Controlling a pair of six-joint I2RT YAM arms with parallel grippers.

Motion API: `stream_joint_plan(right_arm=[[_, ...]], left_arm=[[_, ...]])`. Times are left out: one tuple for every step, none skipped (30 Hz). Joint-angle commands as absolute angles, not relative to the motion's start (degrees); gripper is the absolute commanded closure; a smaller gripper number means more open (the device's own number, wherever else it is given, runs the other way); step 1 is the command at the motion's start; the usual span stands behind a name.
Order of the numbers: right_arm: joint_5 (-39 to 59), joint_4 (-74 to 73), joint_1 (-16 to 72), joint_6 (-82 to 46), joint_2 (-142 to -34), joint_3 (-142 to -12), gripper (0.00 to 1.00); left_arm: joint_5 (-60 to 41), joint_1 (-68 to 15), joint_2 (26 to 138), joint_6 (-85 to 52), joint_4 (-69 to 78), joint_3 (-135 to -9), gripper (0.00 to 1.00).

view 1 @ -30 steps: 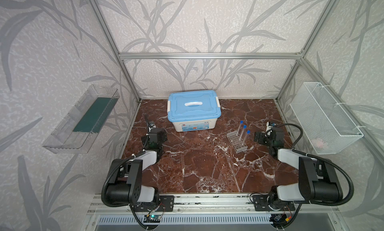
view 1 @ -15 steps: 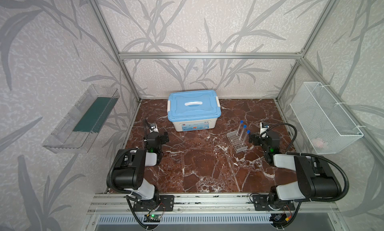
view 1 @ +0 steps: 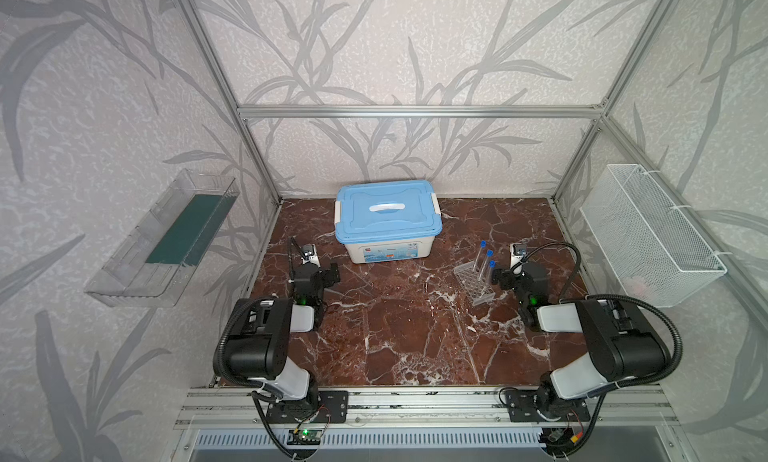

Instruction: Organize the chemistry lab equipment

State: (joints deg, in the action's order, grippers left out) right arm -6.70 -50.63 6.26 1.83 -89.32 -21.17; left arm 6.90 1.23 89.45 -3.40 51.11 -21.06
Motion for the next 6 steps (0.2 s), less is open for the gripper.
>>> stream_joint_plan(right_arm=[[-8.35,-50.11,6.24,2.57,-88.29,-22.23,0.01],[-8.6,-49.82,6.24,2.32,-88.39,-22.51,0.01],[-8.79,-49.35,6.24,2.13,-88.46,-22.73,0.01],[-8.7,-49.07,6.25,2.23,-88.42,-22.83,0.01],[-8.7,-48.96,6.24,2.28,-88.42,-22.89,0.01],[-8.64,-49.08,6.24,2.3,-88.37,-22.86,0.01]], left_arm=[[6.24,1.45,89.56,-2.11,52.83,-22.06,0.01],[6.31,1.48,89.56,-2.11,52.8,-22.03,0.01],[6.24,1.42,89.47,-2.11,52.88,-22.04,0.01],[6.24,1.47,89.56,-2.11,52.82,-22.02,0.01],[6.31,1.41,89.56,-2.11,52.87,-22.05,0.01],[6.27,1.46,89.56,-2.11,52.82,-22.05,0.01]])
